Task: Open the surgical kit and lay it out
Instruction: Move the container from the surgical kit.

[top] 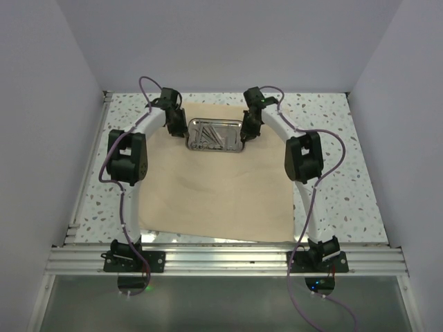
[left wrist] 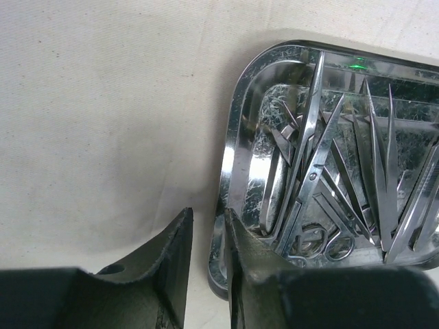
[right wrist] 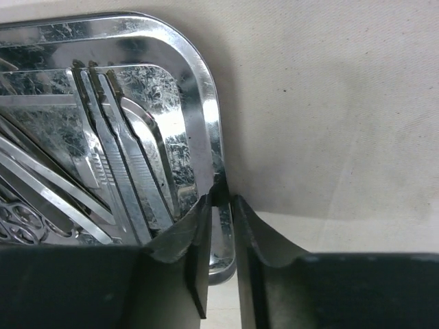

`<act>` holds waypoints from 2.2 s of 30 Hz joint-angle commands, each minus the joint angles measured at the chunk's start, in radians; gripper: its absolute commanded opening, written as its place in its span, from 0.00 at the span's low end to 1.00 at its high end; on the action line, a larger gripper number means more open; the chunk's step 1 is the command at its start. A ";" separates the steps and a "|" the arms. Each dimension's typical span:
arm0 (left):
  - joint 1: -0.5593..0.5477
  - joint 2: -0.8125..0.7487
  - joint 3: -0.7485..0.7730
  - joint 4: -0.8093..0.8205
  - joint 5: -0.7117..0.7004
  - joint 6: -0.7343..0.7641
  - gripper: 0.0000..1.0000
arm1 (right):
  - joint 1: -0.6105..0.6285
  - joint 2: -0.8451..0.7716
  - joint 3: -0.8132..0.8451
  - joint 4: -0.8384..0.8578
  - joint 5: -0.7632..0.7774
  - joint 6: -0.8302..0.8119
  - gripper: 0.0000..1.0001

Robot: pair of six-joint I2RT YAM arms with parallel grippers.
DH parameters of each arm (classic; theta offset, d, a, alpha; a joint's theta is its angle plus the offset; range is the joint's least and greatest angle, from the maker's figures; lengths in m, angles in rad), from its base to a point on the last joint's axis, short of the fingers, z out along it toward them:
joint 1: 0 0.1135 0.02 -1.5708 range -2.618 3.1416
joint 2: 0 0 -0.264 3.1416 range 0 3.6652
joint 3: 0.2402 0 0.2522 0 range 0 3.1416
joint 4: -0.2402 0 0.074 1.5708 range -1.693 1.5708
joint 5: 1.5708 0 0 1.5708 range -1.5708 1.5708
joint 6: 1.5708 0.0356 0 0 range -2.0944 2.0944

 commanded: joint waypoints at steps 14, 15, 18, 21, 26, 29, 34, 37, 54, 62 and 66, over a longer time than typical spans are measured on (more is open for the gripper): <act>-0.003 0.012 -0.008 0.025 0.072 0.030 0.00 | 0.025 -0.029 -0.033 -0.027 0.025 -0.025 0.00; -0.003 0.001 -0.017 0.025 0.066 0.028 0.00 | 0.025 -0.036 -0.036 -0.031 0.027 -0.024 0.00; -0.003 -0.043 -0.055 0.025 0.064 0.025 0.00 | 0.034 -0.084 -0.067 -0.029 0.027 -0.017 0.00; -0.005 -0.085 -0.097 0.025 0.066 0.021 0.00 | 0.041 -0.147 -0.116 -0.023 0.030 -0.008 0.00; -0.011 -0.166 -0.191 0.031 0.069 0.019 0.00 | 0.065 -0.236 -0.235 -0.014 0.035 0.007 0.00; -0.017 -0.216 -0.260 0.048 0.070 0.021 0.00 | 0.086 -0.293 -0.323 0.005 0.035 0.019 0.00; -0.021 -0.311 -0.388 0.064 0.075 0.022 0.00 | 0.128 -0.387 -0.461 0.029 0.059 0.049 0.00; -0.025 -0.388 -0.484 0.083 0.073 0.022 0.00 | 0.149 -0.455 -0.550 0.040 0.061 0.067 0.00; -0.112 -0.767 -0.919 0.069 0.009 -0.058 0.00 | 0.244 -0.794 -1.065 0.095 -0.016 0.099 0.00; -0.130 -0.875 -1.048 0.023 -0.034 -0.102 0.09 | 0.269 -0.865 -1.201 0.103 -0.051 0.073 0.56; -0.132 -0.936 -1.039 -0.024 -0.048 -0.110 0.37 | 0.268 -0.894 -1.167 0.045 0.005 0.052 0.92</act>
